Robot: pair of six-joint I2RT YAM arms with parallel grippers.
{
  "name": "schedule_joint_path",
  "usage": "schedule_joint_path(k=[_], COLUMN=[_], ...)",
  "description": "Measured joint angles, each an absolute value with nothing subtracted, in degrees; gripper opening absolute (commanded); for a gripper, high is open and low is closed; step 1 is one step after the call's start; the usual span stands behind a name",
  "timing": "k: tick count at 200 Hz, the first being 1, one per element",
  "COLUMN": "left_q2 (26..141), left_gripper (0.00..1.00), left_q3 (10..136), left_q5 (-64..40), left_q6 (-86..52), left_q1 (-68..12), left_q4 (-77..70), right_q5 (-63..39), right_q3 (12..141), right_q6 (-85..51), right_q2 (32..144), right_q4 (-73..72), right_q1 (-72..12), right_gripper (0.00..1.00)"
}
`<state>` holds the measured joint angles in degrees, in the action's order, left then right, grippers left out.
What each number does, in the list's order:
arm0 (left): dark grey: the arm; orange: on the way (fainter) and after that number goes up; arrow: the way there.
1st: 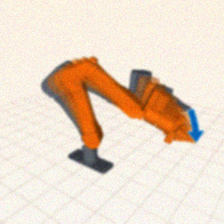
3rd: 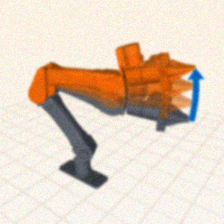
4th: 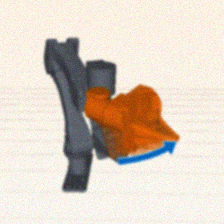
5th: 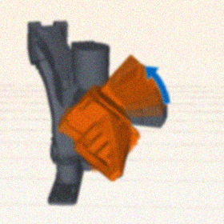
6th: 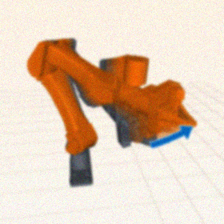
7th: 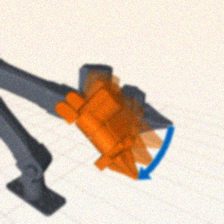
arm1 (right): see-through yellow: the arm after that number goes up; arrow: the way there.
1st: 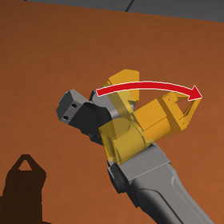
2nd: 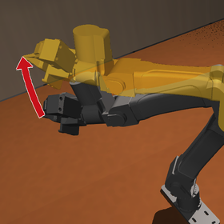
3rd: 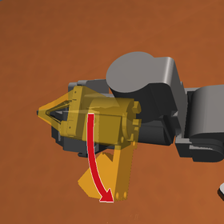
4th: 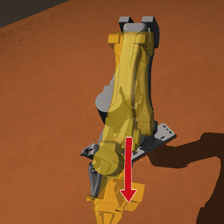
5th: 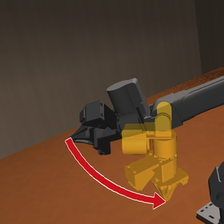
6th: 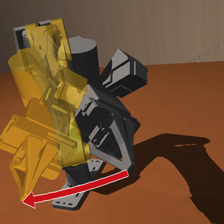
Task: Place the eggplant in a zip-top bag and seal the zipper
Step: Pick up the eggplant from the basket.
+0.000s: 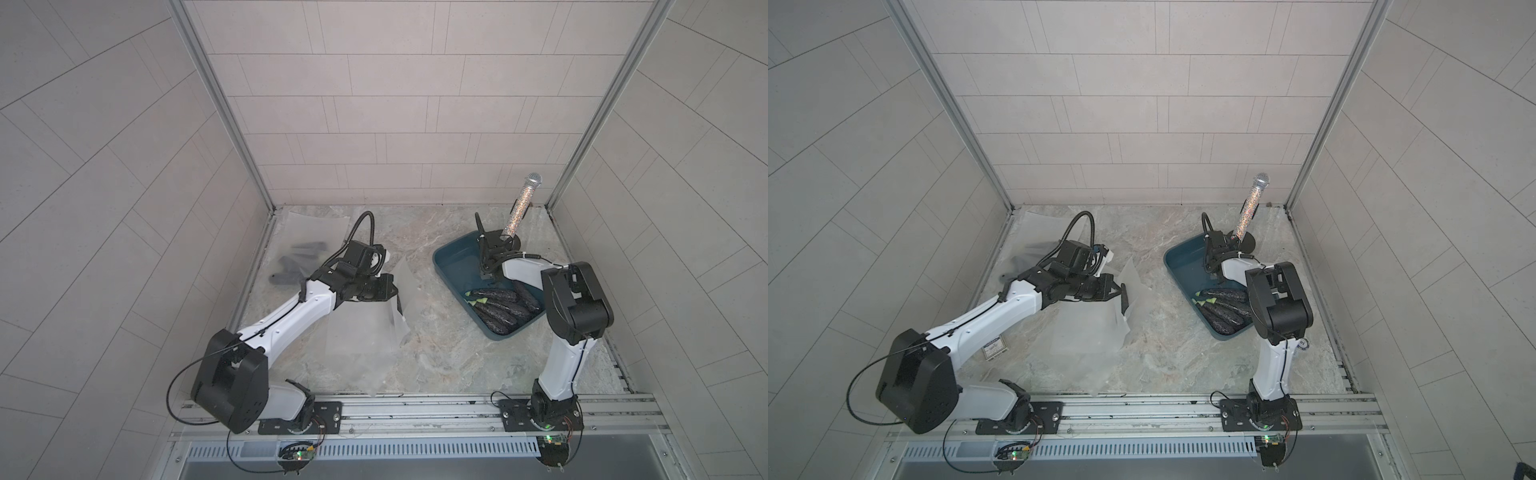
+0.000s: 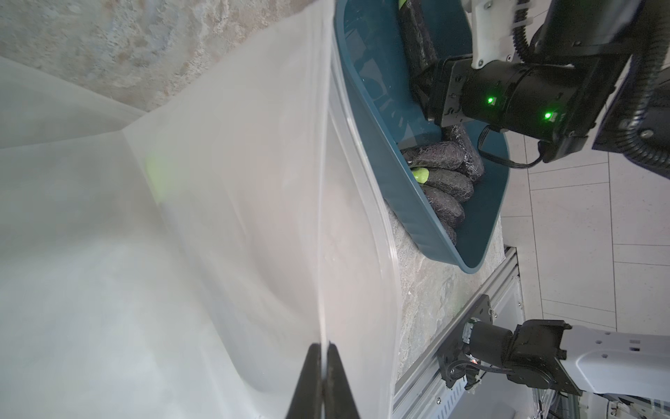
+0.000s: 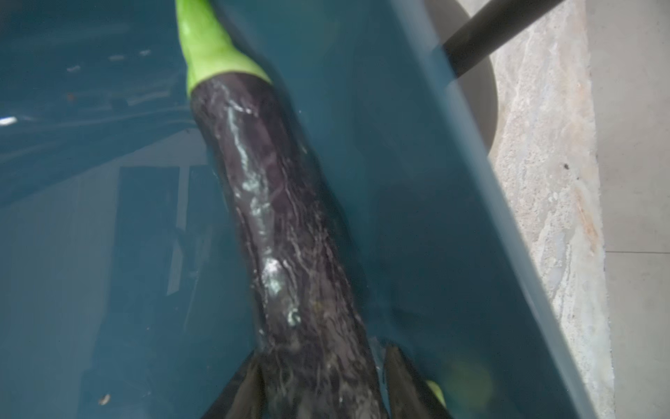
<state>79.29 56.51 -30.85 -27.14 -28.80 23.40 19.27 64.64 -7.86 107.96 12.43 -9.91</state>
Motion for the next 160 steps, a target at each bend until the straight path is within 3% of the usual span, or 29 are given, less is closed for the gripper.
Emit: schedule_joint_path(k=[52,105,160], left_q2=[79.3,79.3,79.3], left_gripper=[0.0,0.0,0.0], left_q3=[56.5,56.5,56.5], left_q5=[-30.9,-30.9,-30.4], left_q6=[-27.2,-27.2,-27.1], left_q1=[-28.8,-28.8,-28.8], left_q4=[23.4,23.4,23.5], right_q5=[19.1,19.1,14.9], right_q3=[64.3,63.3,62.3], right_q6=[-7.4,-6.9,-9.3], right_q2=[107.9,105.5,93.4], right_q4=[11.8,13.5,16.0], right_q1=[-10.0,-11.7,-14.5], right_gripper=[0.33,0.31,0.3])
